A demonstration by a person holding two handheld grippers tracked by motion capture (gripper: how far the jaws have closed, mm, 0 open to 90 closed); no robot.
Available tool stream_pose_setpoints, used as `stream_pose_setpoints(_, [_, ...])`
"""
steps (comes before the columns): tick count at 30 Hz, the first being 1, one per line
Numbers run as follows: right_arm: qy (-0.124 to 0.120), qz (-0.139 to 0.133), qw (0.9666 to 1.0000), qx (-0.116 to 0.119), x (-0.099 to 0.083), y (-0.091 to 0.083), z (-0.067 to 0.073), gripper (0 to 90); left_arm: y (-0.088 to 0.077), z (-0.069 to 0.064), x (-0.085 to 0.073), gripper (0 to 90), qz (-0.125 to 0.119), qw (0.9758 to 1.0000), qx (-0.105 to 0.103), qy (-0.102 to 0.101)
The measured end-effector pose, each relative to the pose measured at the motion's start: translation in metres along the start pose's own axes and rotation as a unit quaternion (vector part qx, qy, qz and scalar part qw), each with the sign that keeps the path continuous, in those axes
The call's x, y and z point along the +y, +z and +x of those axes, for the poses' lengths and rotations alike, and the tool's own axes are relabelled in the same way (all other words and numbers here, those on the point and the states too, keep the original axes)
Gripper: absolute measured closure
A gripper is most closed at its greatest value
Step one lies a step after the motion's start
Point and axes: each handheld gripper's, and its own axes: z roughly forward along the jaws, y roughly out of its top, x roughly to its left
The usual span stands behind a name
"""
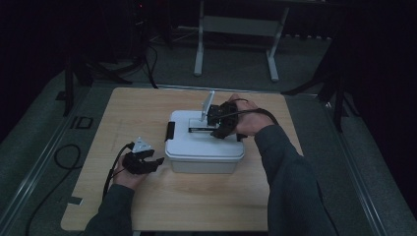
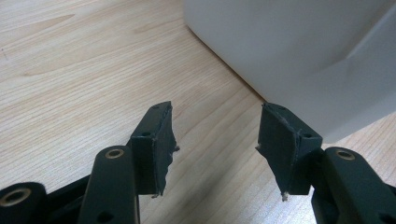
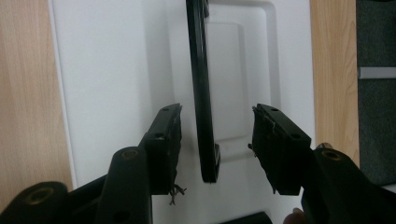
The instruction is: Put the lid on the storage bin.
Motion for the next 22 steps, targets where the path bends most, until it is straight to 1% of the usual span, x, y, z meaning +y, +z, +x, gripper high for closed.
stream_pose_setpoints(7, [0.013, -0.015, 0.9998, -0.006, -0.011, -0.006, -0.001, 50.9, 0.000, 0.000, 0.000, 45.2, 0.000, 1.0000, 0.000, 0.000])
stream_pose_setpoints(9, [0.015, -0.014, 0.9998, -0.007, -0.013, -0.007, -0.002, 50.9, 0.000, 0.000, 0.000, 45.2, 0.000, 1.0000, 0.000, 0.000])
stream_pose_setpoints(11, [0.021, -0.014, 0.9996, -0.009, -0.018, -0.009, -0.002, 50.8, 0.000, 0.000, 0.000, 45.2, 0.000, 1.0000, 0.000, -0.001])
stream_pose_setpoints(14, [0.029, -0.021, 0.9993, -0.012, -0.024, -0.013, -0.004, 50.8, 0.000, 0.000, 0.000, 45.2, 0.000, 1.0000, 0.000, 0.000])
stream_pose_setpoints(17, [0.031, -0.022, 0.9992, -0.013, -0.026, -0.013, -0.004, 50.7, 0.000, 0.000, 0.000, 45.2, 0.000, 1.0000, 0.001, 0.000])
stream_pose_setpoints(22, [0.042, -0.018, 0.9989, -0.011, -0.037, -0.015, -0.005, 50.1, 0.000, 0.000, 0.000, 45.2, 0.000, 1.0000, 0.001, 0.000])
